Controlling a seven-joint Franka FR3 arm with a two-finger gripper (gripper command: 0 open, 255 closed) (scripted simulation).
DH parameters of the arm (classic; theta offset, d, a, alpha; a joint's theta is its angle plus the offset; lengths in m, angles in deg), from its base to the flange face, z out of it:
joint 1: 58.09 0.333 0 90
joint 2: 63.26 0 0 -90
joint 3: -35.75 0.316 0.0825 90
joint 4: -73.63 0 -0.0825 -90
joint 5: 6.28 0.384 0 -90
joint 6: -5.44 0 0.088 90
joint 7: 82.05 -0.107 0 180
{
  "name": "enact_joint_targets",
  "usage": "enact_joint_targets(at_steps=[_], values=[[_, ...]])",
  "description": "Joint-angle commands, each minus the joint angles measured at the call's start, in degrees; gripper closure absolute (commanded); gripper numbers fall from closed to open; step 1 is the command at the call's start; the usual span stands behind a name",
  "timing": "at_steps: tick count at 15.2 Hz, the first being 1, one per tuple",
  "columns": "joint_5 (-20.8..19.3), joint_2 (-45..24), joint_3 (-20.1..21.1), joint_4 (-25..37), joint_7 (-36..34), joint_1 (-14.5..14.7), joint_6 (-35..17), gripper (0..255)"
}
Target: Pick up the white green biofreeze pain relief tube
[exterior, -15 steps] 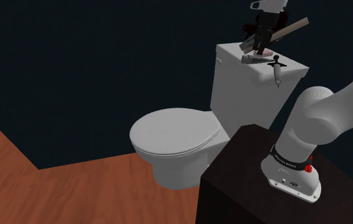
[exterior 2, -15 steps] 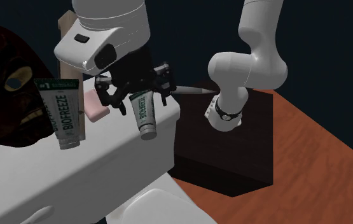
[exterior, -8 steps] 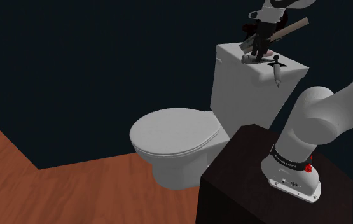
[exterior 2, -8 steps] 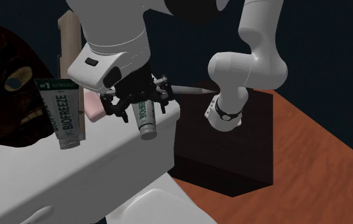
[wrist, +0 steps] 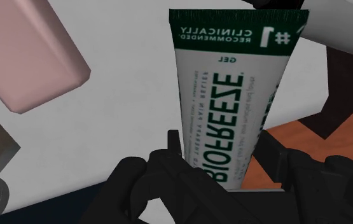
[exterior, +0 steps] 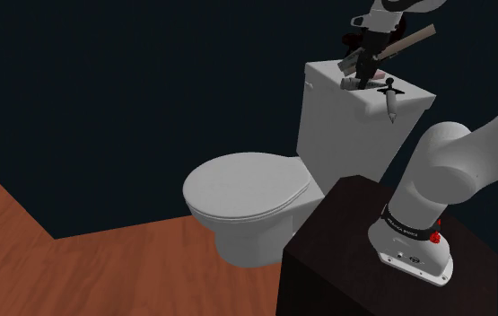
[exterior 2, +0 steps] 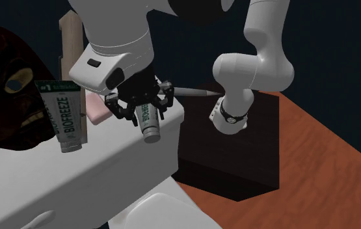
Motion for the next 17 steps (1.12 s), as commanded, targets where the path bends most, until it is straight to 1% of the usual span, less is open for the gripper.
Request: enact_joint_targets(at_steps=[1,2,17], values=[[-0.1,0.0,-0.1,-0.1,0.0,-0.1,0.1,255],[0.0,-0.2,0.0,0.0,-0.1,0.0,0.0,255],[2.8,-2.4,2.7,12.5,0.2,1.5,10.5,255]])
